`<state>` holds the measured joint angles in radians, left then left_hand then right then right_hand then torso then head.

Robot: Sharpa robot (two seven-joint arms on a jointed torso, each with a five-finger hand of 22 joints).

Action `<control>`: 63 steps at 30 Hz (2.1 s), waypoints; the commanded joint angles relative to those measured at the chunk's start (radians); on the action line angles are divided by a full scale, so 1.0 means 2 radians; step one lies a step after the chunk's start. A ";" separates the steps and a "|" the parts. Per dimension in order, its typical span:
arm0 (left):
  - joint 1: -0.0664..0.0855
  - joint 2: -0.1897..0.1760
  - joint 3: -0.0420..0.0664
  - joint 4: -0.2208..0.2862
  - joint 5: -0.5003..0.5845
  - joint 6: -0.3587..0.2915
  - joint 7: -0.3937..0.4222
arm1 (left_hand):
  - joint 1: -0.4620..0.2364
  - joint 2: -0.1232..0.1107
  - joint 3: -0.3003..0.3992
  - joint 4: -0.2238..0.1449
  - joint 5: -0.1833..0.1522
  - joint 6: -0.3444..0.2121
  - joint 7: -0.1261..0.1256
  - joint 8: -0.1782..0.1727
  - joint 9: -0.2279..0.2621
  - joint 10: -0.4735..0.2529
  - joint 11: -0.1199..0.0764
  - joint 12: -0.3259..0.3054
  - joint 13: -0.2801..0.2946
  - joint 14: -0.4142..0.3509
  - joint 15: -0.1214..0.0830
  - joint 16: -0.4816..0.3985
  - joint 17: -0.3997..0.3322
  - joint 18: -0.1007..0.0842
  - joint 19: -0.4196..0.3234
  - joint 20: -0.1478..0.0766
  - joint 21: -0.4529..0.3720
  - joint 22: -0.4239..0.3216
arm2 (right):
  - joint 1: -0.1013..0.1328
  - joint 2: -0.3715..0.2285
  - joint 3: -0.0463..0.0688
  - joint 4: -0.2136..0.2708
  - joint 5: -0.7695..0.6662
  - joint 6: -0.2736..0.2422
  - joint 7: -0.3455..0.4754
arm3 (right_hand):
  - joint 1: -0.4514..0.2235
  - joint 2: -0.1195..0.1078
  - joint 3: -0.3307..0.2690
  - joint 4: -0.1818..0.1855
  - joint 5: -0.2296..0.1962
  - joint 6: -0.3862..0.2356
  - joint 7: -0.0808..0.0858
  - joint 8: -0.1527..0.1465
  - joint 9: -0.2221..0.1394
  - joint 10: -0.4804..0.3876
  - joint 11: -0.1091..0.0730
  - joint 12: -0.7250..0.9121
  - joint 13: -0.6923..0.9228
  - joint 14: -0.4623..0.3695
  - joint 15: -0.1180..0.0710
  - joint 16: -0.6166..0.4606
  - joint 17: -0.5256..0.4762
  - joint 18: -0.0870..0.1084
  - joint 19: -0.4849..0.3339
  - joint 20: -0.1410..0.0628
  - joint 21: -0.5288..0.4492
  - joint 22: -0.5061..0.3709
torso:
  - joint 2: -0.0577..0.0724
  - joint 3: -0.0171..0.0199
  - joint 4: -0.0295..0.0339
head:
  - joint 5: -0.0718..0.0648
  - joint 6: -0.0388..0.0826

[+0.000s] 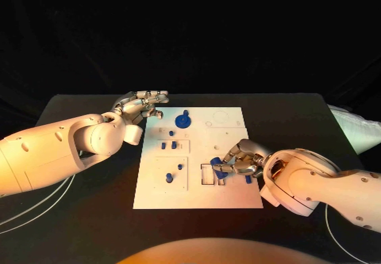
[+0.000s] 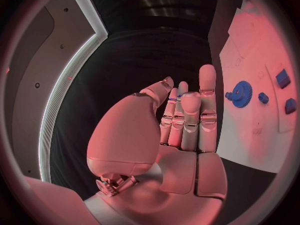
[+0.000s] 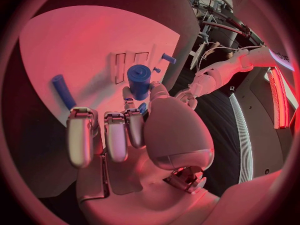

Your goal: Assemble the parts on the task board

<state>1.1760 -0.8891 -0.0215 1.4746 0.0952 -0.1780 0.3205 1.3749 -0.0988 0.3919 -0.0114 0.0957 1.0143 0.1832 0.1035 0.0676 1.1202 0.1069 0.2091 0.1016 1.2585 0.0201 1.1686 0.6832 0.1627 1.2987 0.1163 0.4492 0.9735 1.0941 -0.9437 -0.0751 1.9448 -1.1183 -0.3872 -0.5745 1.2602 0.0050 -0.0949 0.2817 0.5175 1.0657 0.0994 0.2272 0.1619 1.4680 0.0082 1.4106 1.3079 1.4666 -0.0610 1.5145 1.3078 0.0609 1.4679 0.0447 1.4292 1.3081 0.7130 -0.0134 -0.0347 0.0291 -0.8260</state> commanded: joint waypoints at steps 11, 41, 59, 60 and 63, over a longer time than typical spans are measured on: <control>0.000 -0.001 0.000 0.004 -0.005 0.010 0.002 | 0.003 -0.002 0.000 -0.004 0.003 -0.006 0.000 0.000 -0.001 -0.004 0.000 0.002 -0.001 -0.004 0.000 -0.001 0.000 0.009 -0.003 -0.001 -0.002 -0.001 | -0.010 0.031 0.000 -0.017 -0.007 0.036 -0.012 | -0.005 -0.001 -0.001 0.003 0.000 0.013 -0.009 -0.001 0.000 0.010 -0.003 0.000 0.062 0.042 -0.003 0.002 0.076 -0.004 0.004 -0.003 0.001 0.016 | 0.000 -0.0001 -0.0002 | 0.003 -0.003; 0.000 -0.002 0.000 0.003 -0.005 0.012 -0.001 | 0.001 -0.002 -0.001 -0.004 0.002 -0.007 0.001 -0.001 -0.001 -0.005 0.000 0.002 -0.001 -0.004 0.000 -0.001 -0.001 0.009 -0.003 -0.001 -0.002 -0.001 | -0.012 0.027 0.000 -0.013 -0.070 0.036 -0.012 | -0.017 -0.007 -0.041 -0.039 -0.168 0.014 -0.010 -0.008 0.019 0.006 -0.003 -0.016 0.058 0.040 -0.004 -0.002 0.069 -0.004 0.004 -0.004 0.001 0.017 | 0.000 0.0006 -0.0006 | 0.003 -0.002; 0.000 -0.002 0.000 0.003 -0.006 0.012 0.000 | 0.001 -0.002 -0.001 -0.004 0.002 -0.007 0.001 -0.001 -0.001 -0.005 0.000 0.002 -0.001 -0.004 0.000 -0.001 -0.001 0.009 -0.003 -0.001 -0.002 -0.001 | -0.009 -0.002 0.001 0.005 -0.084 0.015 0.006 | 0.022 0.001 -0.010 -0.072 -0.148 0.009 -0.006 -0.018 0.021 0.008 -0.001 -0.016 0.062 0.041 -0.001 0.000 0.074 -0.005 0.005 -0.003 0.003 0.021 | -0.001 0.0002 -0.0011 | 0.000 -0.002; 0.000 -0.002 0.000 0.003 -0.006 0.012 0.000 | 0.001 -0.002 -0.001 -0.004 0.002 -0.007 0.001 -0.001 -0.001 -0.005 0.000 0.002 -0.001 -0.004 0.000 -0.001 -0.001 0.009 -0.003 -0.001 -0.002 -0.001 | -0.006 -0.010 0.001 0.008 -0.076 0.013 0.010 | 0.019 0.002 -0.010 -0.070 -0.141 0.008 -0.005 -0.020 0.021 0.007 0.000 -0.017 0.061 0.041 -0.001 0.000 0.074 -0.005 0.005 -0.002 0.003 0.021 | -0.001 0.0001 -0.0013 | -0.001 -0.001; 0.000 -0.002 0.000 0.003 -0.006 0.012 0.000 | 0.001 -0.002 -0.001 -0.004 0.002 -0.007 0.001 -0.001 -0.001 -0.005 0.000 0.002 -0.001 -0.004 0.000 -0.001 -0.001 0.009 -0.003 -0.001 -0.002 -0.001 | 0.005 -0.040 0.001 0.020 -0.058 0.016 0.016 | 0.015 0.002 -0.008 -0.068 -0.124 0.001 -0.002 -0.027 0.018 0.006 0.002 -0.020 0.060 0.041 0.001 0.000 0.075 -0.005 0.005 -0.001 0.003 0.021 | -0.001 -0.0001 -0.0021 | -0.004 0.000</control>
<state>1.1757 -0.8938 -0.0216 1.4786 0.0873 -0.1716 0.3148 1.3749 -0.0988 0.3891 -0.0141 0.0957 1.0069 0.1831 0.1035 0.0671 1.1165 0.1105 0.2091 0.1009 1.2585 0.0200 1.1686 0.6814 0.1627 1.2987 0.1162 0.4492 0.9735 1.0960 -1.0066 -0.0740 1.9752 -1.2859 -0.3402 -0.5785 1.3016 0.0121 -0.1139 0.1414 0.2620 1.0725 0.0954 0.1760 0.1990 1.4623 0.0067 1.3764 1.3208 1.4668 -0.0603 1.5143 1.3080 0.0611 1.4641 0.0414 1.4292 1.3074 0.7118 -0.0128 -0.0371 0.0262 -0.8282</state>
